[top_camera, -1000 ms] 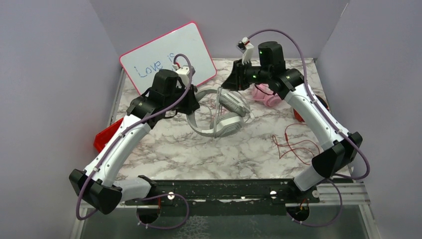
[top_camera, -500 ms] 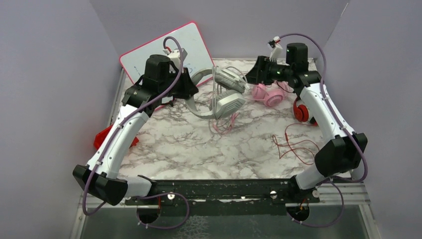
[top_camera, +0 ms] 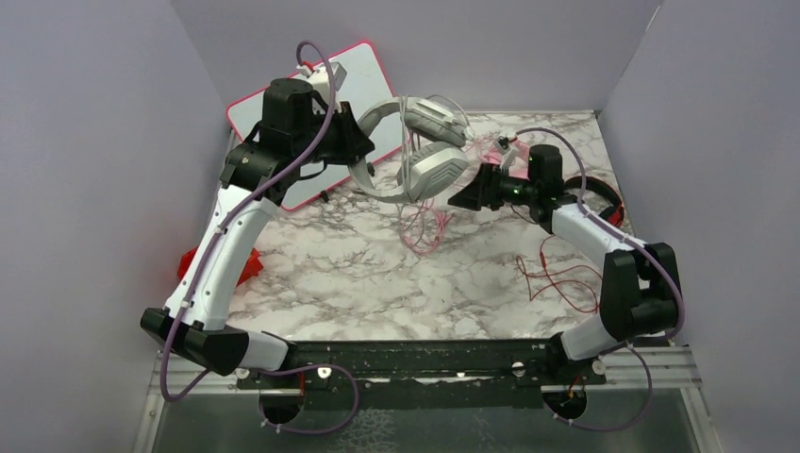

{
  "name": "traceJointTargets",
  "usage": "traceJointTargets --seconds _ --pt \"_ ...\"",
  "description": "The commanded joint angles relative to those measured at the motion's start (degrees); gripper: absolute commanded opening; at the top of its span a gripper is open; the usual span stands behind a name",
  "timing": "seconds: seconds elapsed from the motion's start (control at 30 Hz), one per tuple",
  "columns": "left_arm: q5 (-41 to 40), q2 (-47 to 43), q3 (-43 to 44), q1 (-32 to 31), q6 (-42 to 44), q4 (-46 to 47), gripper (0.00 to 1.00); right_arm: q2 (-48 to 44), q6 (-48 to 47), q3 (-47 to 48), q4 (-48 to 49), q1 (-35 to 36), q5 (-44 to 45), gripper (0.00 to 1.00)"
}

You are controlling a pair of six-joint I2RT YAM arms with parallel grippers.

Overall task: Wrap the headphones
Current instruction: Wrap the headphones cable around the headphones.

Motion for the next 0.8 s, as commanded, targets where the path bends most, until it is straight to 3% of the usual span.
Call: traceJointTargets --seconds 0.0,0.53,0.77 --pt "1.6 0.2 4.7 0.5 -2.5 1.7 0.0 2.2 1.8 -0.4 17.3 2.5 -5.6 0.89" --pt "1.5 0.9 10.8 1.0 -2.1 -0.5 0.0 15.6 12.9 4.7 41.4 11.2 -9.1 0.77" --pt "1.3 1.6 13.1 1.1 -1.9 -1.3 0.0 21.2 21.7 6.5 51.6 11.3 -10.6 0.54"
